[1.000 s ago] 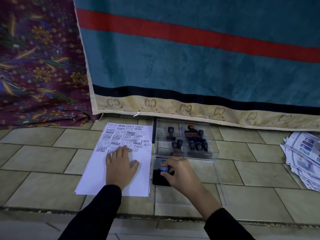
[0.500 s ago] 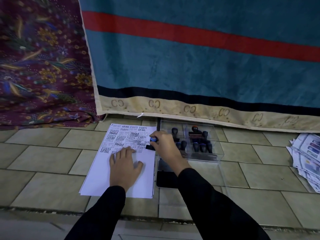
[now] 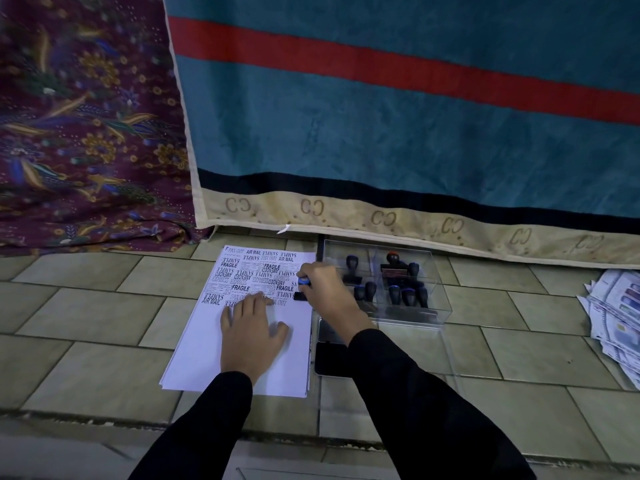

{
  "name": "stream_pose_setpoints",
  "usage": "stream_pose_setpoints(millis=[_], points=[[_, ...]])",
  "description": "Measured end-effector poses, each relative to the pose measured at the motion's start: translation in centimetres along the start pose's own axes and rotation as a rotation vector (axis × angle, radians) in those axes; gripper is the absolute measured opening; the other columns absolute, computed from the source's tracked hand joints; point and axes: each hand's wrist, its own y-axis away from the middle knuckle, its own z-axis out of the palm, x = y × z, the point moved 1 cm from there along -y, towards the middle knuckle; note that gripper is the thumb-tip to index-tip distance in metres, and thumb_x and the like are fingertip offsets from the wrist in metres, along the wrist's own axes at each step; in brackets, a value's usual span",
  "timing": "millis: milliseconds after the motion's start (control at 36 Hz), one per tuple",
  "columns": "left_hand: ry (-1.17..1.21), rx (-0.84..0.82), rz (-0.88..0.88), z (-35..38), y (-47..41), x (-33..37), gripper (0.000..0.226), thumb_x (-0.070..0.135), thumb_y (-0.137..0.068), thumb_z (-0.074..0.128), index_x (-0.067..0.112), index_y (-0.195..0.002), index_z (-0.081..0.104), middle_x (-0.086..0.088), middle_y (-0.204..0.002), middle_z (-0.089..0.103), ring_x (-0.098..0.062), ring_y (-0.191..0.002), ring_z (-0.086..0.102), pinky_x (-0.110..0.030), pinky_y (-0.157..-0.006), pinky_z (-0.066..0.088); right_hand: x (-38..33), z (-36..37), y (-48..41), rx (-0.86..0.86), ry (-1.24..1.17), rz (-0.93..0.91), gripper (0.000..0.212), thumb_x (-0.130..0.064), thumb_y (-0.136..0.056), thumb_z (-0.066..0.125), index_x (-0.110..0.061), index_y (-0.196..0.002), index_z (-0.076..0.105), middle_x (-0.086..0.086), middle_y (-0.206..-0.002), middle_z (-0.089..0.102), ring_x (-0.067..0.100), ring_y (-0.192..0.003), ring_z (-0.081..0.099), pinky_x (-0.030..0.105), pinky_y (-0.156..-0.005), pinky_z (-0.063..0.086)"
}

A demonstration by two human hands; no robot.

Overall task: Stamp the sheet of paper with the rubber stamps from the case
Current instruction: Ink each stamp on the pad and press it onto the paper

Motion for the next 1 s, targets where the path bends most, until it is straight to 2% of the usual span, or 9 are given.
stream_pose_setpoints(millis=[111,194,417,556,611,667,722,861,1000], points=[[-0.003,0.000,0.011,-0.1,0.1,0.0,0.055,0.048,-0.074,0.033,0.021,-0.119,0.051,0.003,-0.128,0.051,-0.020,-0.121,0.043,-0.047,-0.114,0.019,-0.4,-0.2,-0.1,-0.031,0.115,-0.025,0.006,0.006,-0.085,0.054,-0.001,-0.085,0.054,0.017,-0.089,0.058,0.034,-0.086,0.058,0.040,-0.067,0.050],[-0.008,0.015,0.021,0.0,0.1,0.0,0.055,0.048,-0.073,0.032,0.021,-0.117,0.052,0.002,-0.126,0.053,-0.022,-0.119,0.045,-0.048,-0.113,0.021,-0.6,-0.4,-0.3,-0.053,0.166,-0.036,0.021,0.009,-0.085,0.051,-0.006,-0.075,0.041,0.014,-0.080,0.051,0.032,-0.078,0.056,0.038,-0.058,0.044],[-0.038,0.037,0.022,0.6,0.1,-0.1,0.045,0.044,-0.075,0.051,0.023,-0.114,0.051,0.003,-0.126,0.053,-0.021,-0.115,0.046,-0.050,-0.110,0.026,-1.3,-0.5,-0.6,-0.085,0.183,0.010,0.019,0.016,-0.080,0.048,-0.001,-0.088,0.054,0.015,-0.090,0.046,0.030,-0.079,0.050,0.031,-0.060,0.038],[-0.028,0.047,0.020,0.7,0.0,-0.4,0.045,0.047,-0.074,0.049,0.025,-0.114,0.051,0.004,-0.125,0.053,-0.020,-0.115,0.045,-0.049,-0.111,0.025,-1.0,0.1,-0.7,-0.024,0.166,0.042,0.028,0.016,-0.081,0.048,-0.009,-0.079,0.038,0.003,-0.069,0.031,0.025,-0.073,0.041,0.029,-0.059,0.035],[-0.033,0.047,0.022,0.7,0.0,-0.4,0.045,0.048,-0.074,0.047,0.025,-0.114,0.050,0.004,-0.126,0.053,-0.020,-0.115,0.045,-0.049,-0.110,0.026,-1.1,0.1,-0.9,-0.027,0.168,0.054,0.023,0.015,-0.082,0.048,-0.006,-0.081,0.041,0.002,-0.067,0.032,0.027,-0.073,0.044,0.030,-0.059,0.036],[-0.021,0.046,0.013,0.7,0.0,-0.3,0.046,0.047,-0.073,0.047,0.025,-0.113,0.051,0.005,-0.127,0.053,-0.019,-0.116,0.045,-0.049,-0.110,0.026,-1.0,-0.4,-1.4,-0.039,0.130,0.075,0.015,0.011,-0.085,0.050,0.000,-0.094,0.054,0.013,-0.085,0.055,0.034,-0.081,0.058,0.032,-0.061,0.043],[-0.010,0.053,0.008,0.6,0.0,-0.3,0.045,0.046,-0.072,0.047,0.026,-0.112,0.051,0.005,-0.126,0.053,-0.019,-0.117,0.046,-0.049,-0.111,0.027,-0.3,-1.4,-2.1,0.008,-0.011,0.151,0.020,0.004,-0.088,0.052,0.001,-0.107,0.058,0.019,-0.104,0.063,0.032,-0.093,0.064,0.030,-0.073,0.051],[-0.013,0.006,0.019,0.3,0.0,-0.4,0.051,0.048,-0.075,0.039,0.023,-0.117,0.051,0.003,-0.129,0.052,-0.020,-0.122,0.044,-0.049,-0.113,0.025,2.7,-5.6,-3.1,0.406,-0.213,0.177,0.025,-0.002,-0.085,0.060,-0.007,-0.109,0.063,0.016,-0.115,0.055,0.020,-0.091,0.055,0.018,-0.083,0.041],[-0.012,-0.025,0.001,-0.2,0.1,0.0,0.050,0.044,-0.076,0.041,0.022,-0.120,0.051,0.004,-0.135,0.050,-0.020,-0.126,0.041,-0.047,-0.116,0.020,5.6,-6.4,-3.4,0.413,-0.173,0.243,0.028,-0.003,-0.087,0.060,-0.006,-0.115,0.058,0.018,-0.125,0.050,0.029,-0.104,0.056,0.027,-0.088,0.044]])
